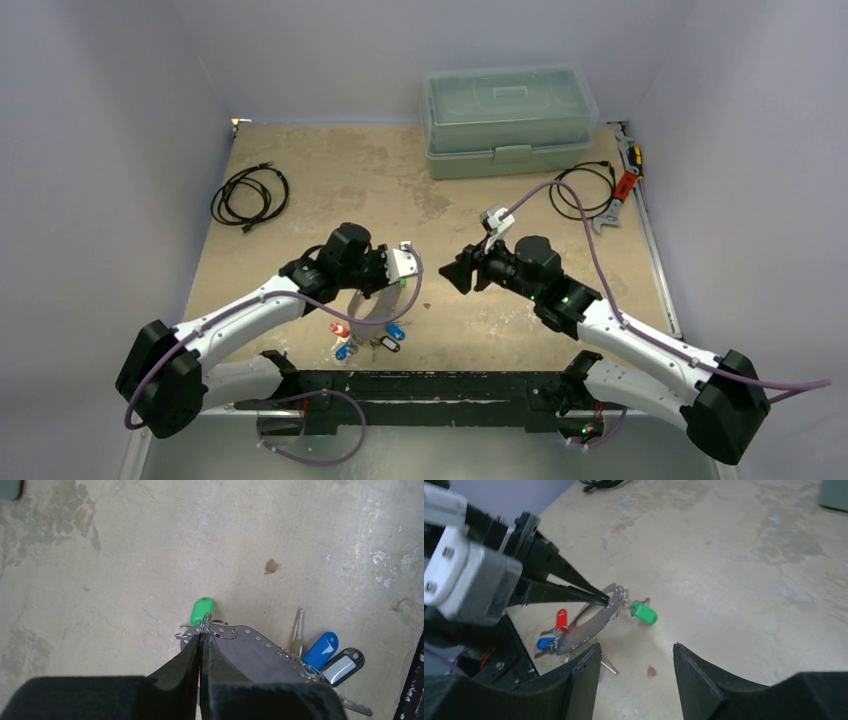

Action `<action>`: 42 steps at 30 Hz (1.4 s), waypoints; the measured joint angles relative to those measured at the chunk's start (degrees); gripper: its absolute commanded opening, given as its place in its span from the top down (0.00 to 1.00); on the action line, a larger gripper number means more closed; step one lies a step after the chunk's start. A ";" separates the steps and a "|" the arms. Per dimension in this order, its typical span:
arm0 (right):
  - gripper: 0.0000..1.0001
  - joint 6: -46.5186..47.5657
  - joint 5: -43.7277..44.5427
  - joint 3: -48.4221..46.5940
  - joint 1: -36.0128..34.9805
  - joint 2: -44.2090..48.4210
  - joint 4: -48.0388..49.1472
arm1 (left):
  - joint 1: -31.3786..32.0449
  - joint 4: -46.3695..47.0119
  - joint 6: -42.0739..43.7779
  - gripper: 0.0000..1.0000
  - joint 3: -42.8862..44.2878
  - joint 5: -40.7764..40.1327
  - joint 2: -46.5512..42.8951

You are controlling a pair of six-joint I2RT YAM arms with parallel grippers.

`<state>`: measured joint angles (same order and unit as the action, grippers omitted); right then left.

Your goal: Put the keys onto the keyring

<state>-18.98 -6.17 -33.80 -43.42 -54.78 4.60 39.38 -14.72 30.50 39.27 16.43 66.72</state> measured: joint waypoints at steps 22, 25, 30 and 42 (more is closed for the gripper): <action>0.52 5.44 -26.38 3.45 0.00 -17.07 35.28 | 0.09 5.57 -7.56 1.00 -6.80 2.69 -16.06; 0.54 6.71 -27.96 2.51 0.00 -18.62 35.82 | 0.28 6.67 -7.93 1.00 -7.28 2.91 -16.35; 0.56 8.55 -31.32 0.96 0.00 -20.39 36.20 | 0.63 8.04 -8.52 1.00 -8.24 3.67 -18.51; 0.65 15.19 -35.56 -3.06 -0.02 -22.95 30.16 | 1.29 9.55 -8.61 1.00 -9.16 5.33 -20.61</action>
<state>-3.79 -41.74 -36.86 -43.44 -77.73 34.76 40.66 -5.17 21.89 30.11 21.76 46.11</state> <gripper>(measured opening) 0.366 0.004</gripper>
